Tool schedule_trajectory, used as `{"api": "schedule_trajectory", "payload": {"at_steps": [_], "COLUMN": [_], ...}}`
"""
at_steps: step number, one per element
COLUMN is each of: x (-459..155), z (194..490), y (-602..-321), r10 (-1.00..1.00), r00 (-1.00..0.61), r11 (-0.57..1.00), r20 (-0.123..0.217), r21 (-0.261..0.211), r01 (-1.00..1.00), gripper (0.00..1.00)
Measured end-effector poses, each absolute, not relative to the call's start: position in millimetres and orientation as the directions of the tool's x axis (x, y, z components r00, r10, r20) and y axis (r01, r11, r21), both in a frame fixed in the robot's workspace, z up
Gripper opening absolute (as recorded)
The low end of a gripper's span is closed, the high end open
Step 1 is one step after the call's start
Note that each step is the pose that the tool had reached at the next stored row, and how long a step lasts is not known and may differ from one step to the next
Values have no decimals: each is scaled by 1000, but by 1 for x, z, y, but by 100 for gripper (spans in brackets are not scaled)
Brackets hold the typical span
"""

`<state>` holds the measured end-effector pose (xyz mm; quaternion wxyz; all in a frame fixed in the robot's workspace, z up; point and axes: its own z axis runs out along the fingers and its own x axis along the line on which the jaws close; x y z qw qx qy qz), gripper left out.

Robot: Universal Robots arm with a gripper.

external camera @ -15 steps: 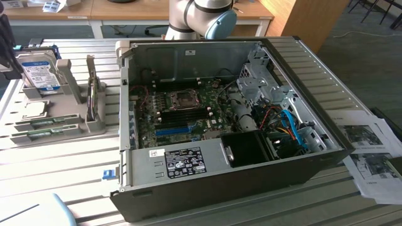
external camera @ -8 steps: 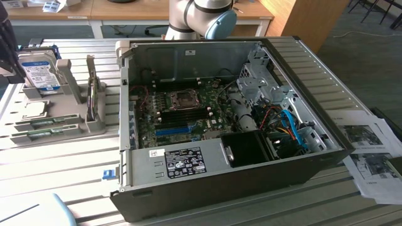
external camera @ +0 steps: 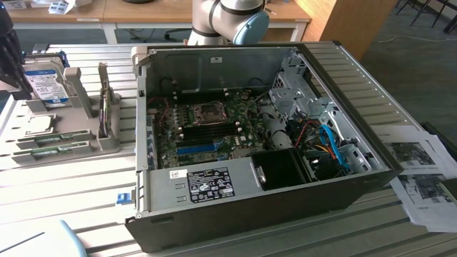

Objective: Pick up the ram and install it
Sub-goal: 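Pick up the ram and move it above insertion slot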

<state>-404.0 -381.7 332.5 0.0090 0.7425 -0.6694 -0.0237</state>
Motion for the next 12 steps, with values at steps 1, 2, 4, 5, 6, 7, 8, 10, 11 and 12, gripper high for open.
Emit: {"api": "schedule_trajectory", "payload": {"at_steps": [1,2,4,5,6,7,8,10,11,12], "x": [-404,-404,-404,-404,-404,-404,-404,-404,-404,-404], "z": [331,330,327,326,324,323,322,319,318,316], "y": [-382,-382,-382,-382,-382,-382,-382,-382,-382,-382], "r10": [-994,-994,-994,-994,-994,-994,-994,-994,-994,-994], "r00": [103,103,103,103,103,103,103,103,103,103], "r11": [-104,-104,-104,-104,-104,-104,-104,-104,-104,-104], "r20": [-23,-23,-23,-23,-23,-23,-23,-23,-23,-23], "r21": [45,45,45,45,45,45,45,45,45,45], "r01": [-994,-994,-994,-994,-994,-994,-994,-994,-994,-994], "gripper": [23,23,23,23,23,23,23,23,23,23]}}
